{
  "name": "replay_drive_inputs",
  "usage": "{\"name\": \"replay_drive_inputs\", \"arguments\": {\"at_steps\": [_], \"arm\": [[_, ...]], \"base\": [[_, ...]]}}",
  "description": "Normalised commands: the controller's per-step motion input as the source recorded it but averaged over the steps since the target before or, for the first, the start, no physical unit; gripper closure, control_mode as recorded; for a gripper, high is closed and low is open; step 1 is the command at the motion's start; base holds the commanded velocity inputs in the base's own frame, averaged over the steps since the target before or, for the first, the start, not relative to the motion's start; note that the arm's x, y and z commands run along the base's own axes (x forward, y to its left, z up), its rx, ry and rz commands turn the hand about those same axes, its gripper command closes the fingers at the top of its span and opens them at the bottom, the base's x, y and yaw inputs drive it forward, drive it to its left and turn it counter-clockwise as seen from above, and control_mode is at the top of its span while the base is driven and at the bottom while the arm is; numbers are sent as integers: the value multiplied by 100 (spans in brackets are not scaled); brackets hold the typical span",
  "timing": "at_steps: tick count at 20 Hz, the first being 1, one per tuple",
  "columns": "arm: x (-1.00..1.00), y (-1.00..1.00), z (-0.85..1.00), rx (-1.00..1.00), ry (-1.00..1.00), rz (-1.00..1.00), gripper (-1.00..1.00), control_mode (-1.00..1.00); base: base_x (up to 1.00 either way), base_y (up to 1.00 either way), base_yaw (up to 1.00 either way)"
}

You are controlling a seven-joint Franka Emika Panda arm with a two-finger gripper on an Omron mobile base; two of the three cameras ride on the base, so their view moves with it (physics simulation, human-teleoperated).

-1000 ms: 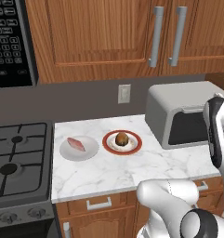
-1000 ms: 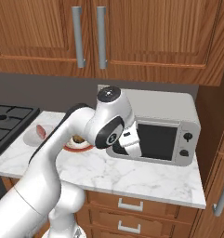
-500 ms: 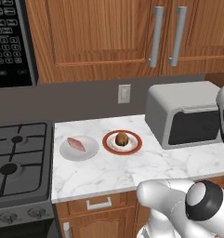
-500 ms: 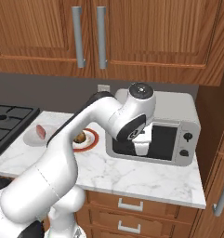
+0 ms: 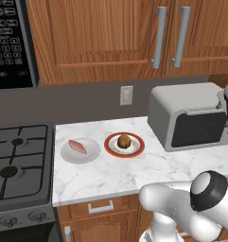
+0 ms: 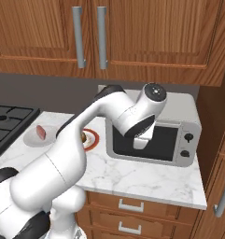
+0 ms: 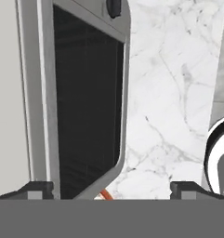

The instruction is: Open the toaster oven door. Place the bread on the top rack in the toaster oven and place the steak on the bottom rack.

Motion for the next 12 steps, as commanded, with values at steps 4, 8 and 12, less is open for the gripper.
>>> {"name": "replay_drive_inputs", "arguments": {"at_steps": [4, 8, 12], "arm": [[48, 11, 0, 12, -4, 0, -100, -100], [38, 17, -3, 8, -1, 0, -100, -100], [12, 6, -18, 8, 0, 0, -100, -100]], "base": [[0, 0, 0], [0, 0, 0], [0, 0, 0]]}}
